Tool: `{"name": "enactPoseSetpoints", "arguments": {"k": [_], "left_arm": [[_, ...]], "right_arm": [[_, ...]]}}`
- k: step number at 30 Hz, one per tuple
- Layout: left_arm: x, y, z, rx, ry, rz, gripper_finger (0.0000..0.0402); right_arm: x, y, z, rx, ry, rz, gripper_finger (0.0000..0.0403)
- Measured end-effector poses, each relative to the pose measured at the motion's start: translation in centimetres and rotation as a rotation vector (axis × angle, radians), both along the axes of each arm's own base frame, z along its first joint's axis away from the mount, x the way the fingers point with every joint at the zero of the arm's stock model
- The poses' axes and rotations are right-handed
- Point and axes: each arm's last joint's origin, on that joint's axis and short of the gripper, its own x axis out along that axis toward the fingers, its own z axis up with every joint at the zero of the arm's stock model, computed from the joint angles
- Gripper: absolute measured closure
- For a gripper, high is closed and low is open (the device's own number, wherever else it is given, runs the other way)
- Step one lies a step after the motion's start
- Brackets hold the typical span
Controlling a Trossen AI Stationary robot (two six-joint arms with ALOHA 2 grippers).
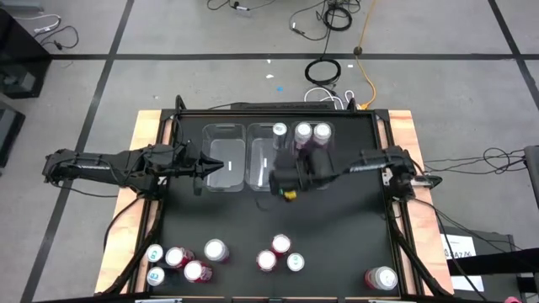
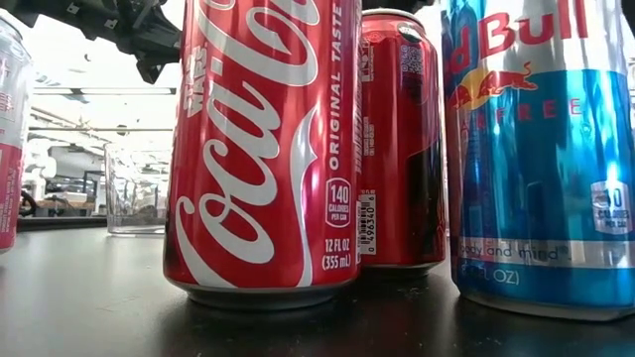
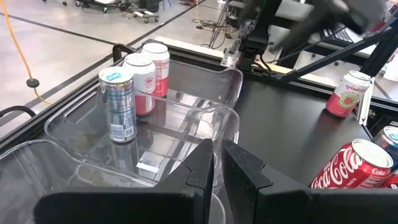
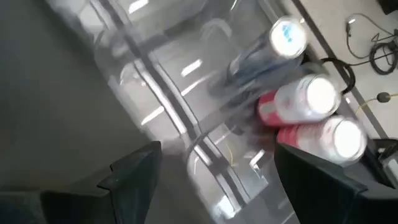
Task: Sort soda cans
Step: Put the pink-white soda can into the right transparent bin
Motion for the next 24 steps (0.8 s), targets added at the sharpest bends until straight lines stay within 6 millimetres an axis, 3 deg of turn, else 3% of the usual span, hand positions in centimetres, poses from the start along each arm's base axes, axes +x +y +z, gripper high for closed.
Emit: {"name": "enactPoseSetpoints", "arguments": {"k": [5, 11, 20, 24], "left_arm": [[0.0, 0.0, 0.0, 0.000, -0.001, 0.000, 0.0359], [0.0, 0.0, 0.0, 0.000, -0.001, 0.000, 0.0359], [0.0, 0.0, 0.0, 0.000, -0.001, 0.000, 0.0359], [0.0, 0.0, 0.0, 0.000, -0.001, 0.000, 0.0359]], "right_arm": [[-2.3, 2.2, -1.9, 0.020, -0.004, -0.020, 0.0099], [-6.9, 4.0, -3.9, 0.115, -0.184, -0.029, 0.0099], [-14.8, 5.3, -4.1, 0.301, -0.320, -0.066, 0.0099], [-17.2, 5.3, -4.2, 0.294, -0.254, 0.034, 0.0099]]}}
